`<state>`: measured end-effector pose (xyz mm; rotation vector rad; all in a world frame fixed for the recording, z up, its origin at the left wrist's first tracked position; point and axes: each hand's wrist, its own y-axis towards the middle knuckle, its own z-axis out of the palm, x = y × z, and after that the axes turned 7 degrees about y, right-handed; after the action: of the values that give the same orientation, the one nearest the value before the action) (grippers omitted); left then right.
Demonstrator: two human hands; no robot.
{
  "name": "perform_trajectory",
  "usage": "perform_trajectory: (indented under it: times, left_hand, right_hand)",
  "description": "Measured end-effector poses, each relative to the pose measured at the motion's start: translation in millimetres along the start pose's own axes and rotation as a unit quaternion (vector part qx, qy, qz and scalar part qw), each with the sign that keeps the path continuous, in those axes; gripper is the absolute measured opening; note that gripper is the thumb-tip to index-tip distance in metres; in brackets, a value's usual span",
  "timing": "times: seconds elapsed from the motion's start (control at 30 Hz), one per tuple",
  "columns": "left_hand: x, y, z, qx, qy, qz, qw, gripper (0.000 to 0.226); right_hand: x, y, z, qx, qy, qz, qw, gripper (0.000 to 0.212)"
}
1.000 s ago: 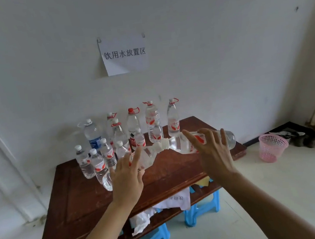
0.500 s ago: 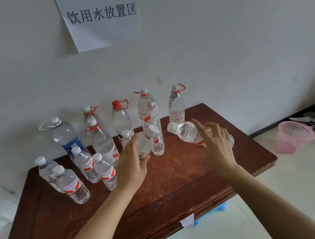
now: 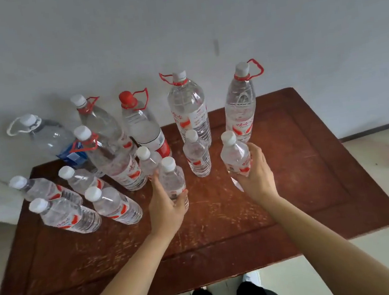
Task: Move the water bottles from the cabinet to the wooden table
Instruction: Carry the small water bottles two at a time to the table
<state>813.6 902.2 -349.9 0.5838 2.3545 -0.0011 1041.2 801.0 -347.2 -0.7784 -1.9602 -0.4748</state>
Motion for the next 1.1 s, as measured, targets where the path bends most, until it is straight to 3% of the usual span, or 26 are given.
perform_trajectory:
  times: [0.23, 0.6, 0.77, 0.87, 0.97, 1.1]
  left_hand:
    - [15.7, 9.9, 22.0, 0.006, -0.06, 0.009, 0.998, 0.089]
    - [34.3, 8.3, 22.4, 0.019, -0.054, 0.013, 0.998, 0.089]
    - [31.9, 7.6, 10.3, 0.058, 0.003, 0.026, 0.998, 0.089]
    - [25.7, 7.8, -13.0, 0.033, 0.072, 0.085, 0.993, 0.078]
    - [18.0, 18.6, -43.9, -0.019, 0.097, 0.171, 0.98, 0.068]
    - [-1.8, 49.3, -76.8, -0.061, 0.134, 0.247, 0.958, 0.064]
  right_hand:
    - [-14.3, 8.9, 34.7, -0.029, 0.077, 0.085, 0.993, 0.086]
    - [-34.0, -11.0, 50.3, -0.013, 0.015, 0.028, 0.999, 0.084]
    - [-22.3, -10.6, 44.4, 0.0, -0.008, 0.014, 1.0, 0.085]
    - [-8.1, -16.1, 36.3, 0.013, -0.053, 0.004, 0.998, 0.096]
    - [13.0, -16.6, 21.4, -0.011, -0.114, -0.074, 0.991, 0.114]
    - [52.6, -15.9, -7.8, -0.105, -0.194, -0.177, 0.959, 0.099]
